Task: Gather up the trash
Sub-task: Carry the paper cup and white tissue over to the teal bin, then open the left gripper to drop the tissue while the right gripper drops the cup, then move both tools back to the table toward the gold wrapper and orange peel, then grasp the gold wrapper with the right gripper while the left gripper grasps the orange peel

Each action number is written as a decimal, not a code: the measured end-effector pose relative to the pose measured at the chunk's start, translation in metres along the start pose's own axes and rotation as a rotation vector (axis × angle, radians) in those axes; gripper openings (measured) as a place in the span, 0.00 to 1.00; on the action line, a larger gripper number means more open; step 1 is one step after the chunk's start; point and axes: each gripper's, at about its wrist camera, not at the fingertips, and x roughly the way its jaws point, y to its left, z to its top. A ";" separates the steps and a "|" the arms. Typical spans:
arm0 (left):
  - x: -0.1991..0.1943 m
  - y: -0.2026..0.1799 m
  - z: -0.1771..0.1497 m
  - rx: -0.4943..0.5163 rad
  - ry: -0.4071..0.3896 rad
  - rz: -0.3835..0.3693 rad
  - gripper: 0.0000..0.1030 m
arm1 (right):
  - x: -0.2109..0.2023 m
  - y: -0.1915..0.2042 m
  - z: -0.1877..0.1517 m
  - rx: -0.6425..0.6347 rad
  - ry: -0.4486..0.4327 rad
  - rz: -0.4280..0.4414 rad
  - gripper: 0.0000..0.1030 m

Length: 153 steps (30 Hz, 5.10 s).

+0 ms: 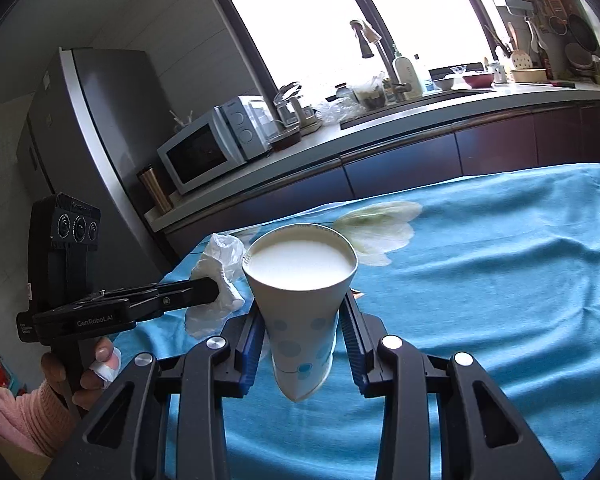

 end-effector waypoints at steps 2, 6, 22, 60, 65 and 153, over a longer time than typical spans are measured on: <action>-0.021 0.014 -0.011 -0.024 -0.016 0.028 0.14 | 0.011 0.016 -0.001 -0.018 0.017 0.037 0.34; -0.058 0.041 -0.034 -0.086 -0.042 0.066 0.14 | 0.034 0.050 -0.006 -0.055 0.055 0.106 0.34; -0.195 0.142 -0.120 -0.299 -0.159 0.309 0.15 | 0.123 0.186 -0.008 -0.202 0.192 0.351 0.34; -0.301 0.261 -0.184 -0.489 -0.208 0.705 0.17 | 0.236 0.362 -0.026 -0.390 0.372 0.559 0.34; -0.297 0.280 -0.187 -0.506 -0.183 0.736 0.18 | 0.254 0.371 -0.031 -0.397 0.402 0.546 0.34; 0.051 0.063 -0.027 -0.032 0.126 0.106 0.46 | 0.107 0.033 -0.006 -0.280 0.239 -0.275 0.49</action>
